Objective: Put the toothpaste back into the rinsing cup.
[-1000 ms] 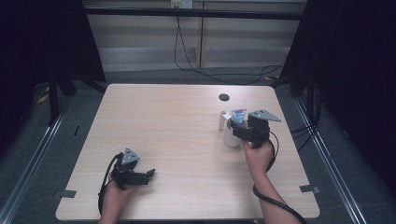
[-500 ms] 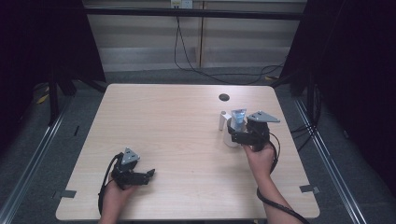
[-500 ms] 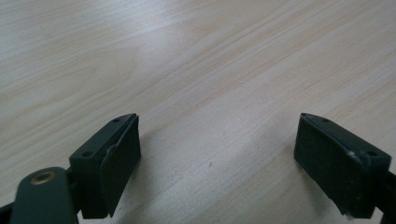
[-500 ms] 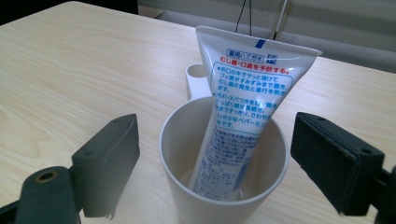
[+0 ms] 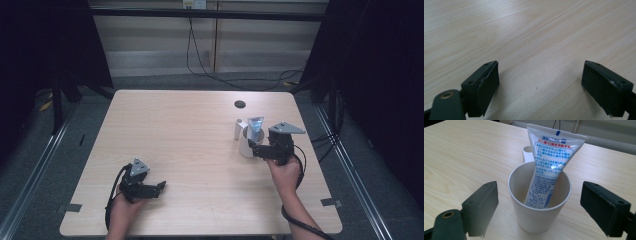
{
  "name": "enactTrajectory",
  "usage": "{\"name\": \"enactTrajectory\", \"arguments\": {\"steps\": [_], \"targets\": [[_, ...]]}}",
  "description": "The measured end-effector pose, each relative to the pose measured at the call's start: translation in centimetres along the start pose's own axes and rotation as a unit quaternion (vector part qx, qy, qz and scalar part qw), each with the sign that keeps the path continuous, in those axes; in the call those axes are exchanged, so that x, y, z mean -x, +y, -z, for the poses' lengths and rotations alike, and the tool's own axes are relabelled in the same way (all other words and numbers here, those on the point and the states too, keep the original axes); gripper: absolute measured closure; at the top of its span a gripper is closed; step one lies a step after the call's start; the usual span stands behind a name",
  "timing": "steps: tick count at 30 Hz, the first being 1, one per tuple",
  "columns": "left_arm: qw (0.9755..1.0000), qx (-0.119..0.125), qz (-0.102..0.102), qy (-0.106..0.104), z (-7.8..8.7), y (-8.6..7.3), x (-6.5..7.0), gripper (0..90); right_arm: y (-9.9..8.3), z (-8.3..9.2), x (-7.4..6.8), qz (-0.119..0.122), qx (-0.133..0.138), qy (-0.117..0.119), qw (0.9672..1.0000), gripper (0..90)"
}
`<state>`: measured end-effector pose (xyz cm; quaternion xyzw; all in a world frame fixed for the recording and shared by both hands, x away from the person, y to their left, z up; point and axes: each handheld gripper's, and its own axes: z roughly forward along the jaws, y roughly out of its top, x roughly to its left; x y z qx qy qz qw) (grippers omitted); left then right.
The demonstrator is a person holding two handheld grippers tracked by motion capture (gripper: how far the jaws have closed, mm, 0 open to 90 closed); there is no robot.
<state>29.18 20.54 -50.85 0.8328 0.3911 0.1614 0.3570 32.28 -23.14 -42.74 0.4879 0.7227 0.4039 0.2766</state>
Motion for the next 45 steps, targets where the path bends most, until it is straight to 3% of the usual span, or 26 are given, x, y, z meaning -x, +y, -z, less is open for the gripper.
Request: {"name": "enactTrajectory", "arguments": {"steps": [14,35,45], "targets": [[1.0,0.0,0.0,0.0,0.0,0.0,0.0,14.4,-0.7,1.0,0.1,0.004,-0.005,0.009,0.9999,14.1],[1.0,0.0,0.0,0.0,0.0,0.0,0.0,14.4,-4.0,2.3,1.5,-0.002,-0.028,0.01,0.9996,14.1],[1.0,0.0,0.0,0.0,0.0,0.0,0.0,14.5,-5.7,2.5,1.9,0.001,-0.05,0.023,0.9985,14.1]]}}
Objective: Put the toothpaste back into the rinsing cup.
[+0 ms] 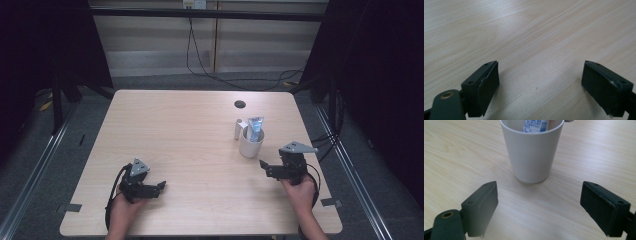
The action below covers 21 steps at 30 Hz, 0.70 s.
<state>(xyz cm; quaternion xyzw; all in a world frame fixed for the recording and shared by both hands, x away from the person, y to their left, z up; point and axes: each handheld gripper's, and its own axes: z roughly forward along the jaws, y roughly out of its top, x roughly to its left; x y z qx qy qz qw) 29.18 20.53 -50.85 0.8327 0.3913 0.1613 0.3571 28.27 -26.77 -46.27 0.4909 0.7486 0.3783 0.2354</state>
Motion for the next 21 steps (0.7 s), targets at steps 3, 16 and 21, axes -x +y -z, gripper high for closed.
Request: {"name": "enactTrajectory", "arguments": {"steps": [3,16,21], "targets": [[1.0,0.0,0.0,0.0,0.0,0.0,0.0,14.4,-0.5,-0.1,0.0,-0.002,-0.005,0.004,1.0,14.1],[1.0,0.0,0.0,0.0,0.0,0.0,0.0,14.4,-2.1,-0.6,-0.1,0.007,-0.028,0.025,0.9993,14.1],[1.0,0.0,0.0,0.0,0.0,0.0,0.0,14.4,-2.6,-0.7,0.1,0.005,-0.038,0.03,0.9988,14.1]]}}
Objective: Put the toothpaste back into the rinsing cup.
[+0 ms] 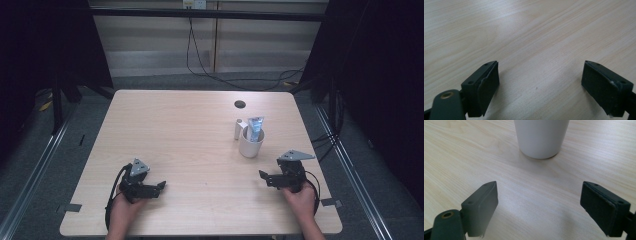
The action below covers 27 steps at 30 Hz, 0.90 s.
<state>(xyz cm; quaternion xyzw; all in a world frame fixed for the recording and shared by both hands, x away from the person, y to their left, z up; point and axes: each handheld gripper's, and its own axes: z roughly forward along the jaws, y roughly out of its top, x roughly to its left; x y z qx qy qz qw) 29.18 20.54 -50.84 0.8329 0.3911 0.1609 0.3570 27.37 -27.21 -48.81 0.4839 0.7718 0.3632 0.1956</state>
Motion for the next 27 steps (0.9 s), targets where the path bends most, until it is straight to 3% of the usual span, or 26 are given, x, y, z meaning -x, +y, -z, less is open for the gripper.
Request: {"name": "enactTrajectory", "arguments": {"steps": [22,27], "targets": [[1.0,0.0,0.0,0.0,0.0,0.0,0.0,14.5,-1.7,0.0,0.5,-0.003,-0.022,0.006,0.9997,14.1],[1.0,0.0,0.0,0.0,0.0,0.0,0.0,14.4,-1.8,0.0,0.5,0.006,-0.024,0.005,0.9997,14.0]]}}
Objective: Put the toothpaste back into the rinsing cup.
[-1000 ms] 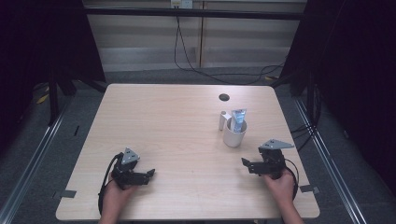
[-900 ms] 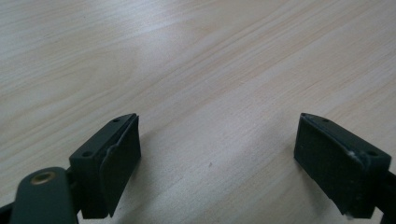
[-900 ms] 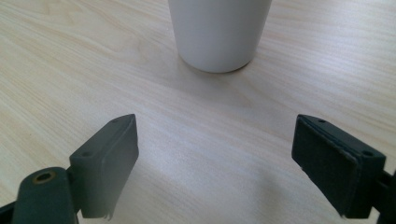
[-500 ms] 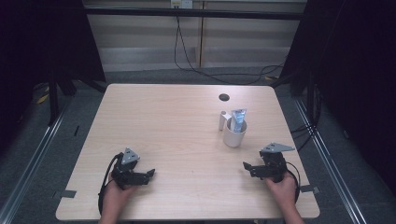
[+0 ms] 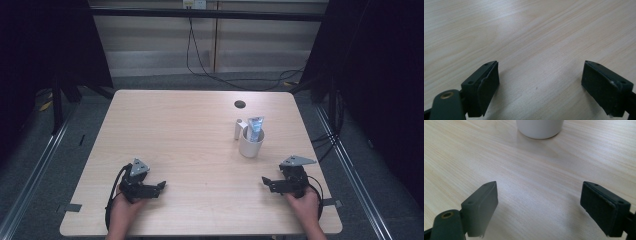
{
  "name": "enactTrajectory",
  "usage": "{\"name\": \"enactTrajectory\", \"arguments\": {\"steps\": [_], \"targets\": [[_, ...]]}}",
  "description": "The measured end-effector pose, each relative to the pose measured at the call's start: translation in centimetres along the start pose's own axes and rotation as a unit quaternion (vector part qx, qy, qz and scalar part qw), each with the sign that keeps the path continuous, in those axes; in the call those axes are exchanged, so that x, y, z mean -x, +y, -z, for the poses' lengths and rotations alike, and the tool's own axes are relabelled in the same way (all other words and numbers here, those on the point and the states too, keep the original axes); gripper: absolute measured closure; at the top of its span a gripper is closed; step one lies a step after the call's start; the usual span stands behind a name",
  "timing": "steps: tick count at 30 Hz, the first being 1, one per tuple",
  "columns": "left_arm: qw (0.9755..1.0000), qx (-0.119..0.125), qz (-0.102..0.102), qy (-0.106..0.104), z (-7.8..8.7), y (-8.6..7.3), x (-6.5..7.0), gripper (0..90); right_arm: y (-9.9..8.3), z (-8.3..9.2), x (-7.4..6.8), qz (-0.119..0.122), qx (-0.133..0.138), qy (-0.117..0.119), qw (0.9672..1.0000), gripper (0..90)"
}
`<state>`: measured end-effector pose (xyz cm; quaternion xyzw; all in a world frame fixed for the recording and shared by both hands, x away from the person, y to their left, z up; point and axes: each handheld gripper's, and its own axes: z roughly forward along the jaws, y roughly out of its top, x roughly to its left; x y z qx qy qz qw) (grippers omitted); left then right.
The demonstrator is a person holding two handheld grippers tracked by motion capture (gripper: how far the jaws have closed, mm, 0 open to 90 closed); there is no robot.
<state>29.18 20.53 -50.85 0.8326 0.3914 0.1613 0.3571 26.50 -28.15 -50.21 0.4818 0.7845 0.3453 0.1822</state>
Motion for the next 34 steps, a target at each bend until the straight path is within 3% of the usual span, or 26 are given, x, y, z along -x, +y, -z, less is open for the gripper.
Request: {"name": "enactTrajectory", "arguments": {"steps": [15,34], "targets": [[1.0,0.0,0.0,0.0,0.0,0.0,0.0,14.5,-0.6,-0.2,0.1,0.009,-0.01,0.004,0.9999,13.7],[1.0,0.0,0.0,0.0,0.0,0.0,0.0,14.4,-0.9,-0.3,0.2,0.025,-0.001,0.007,0.9997,13.0]]}}
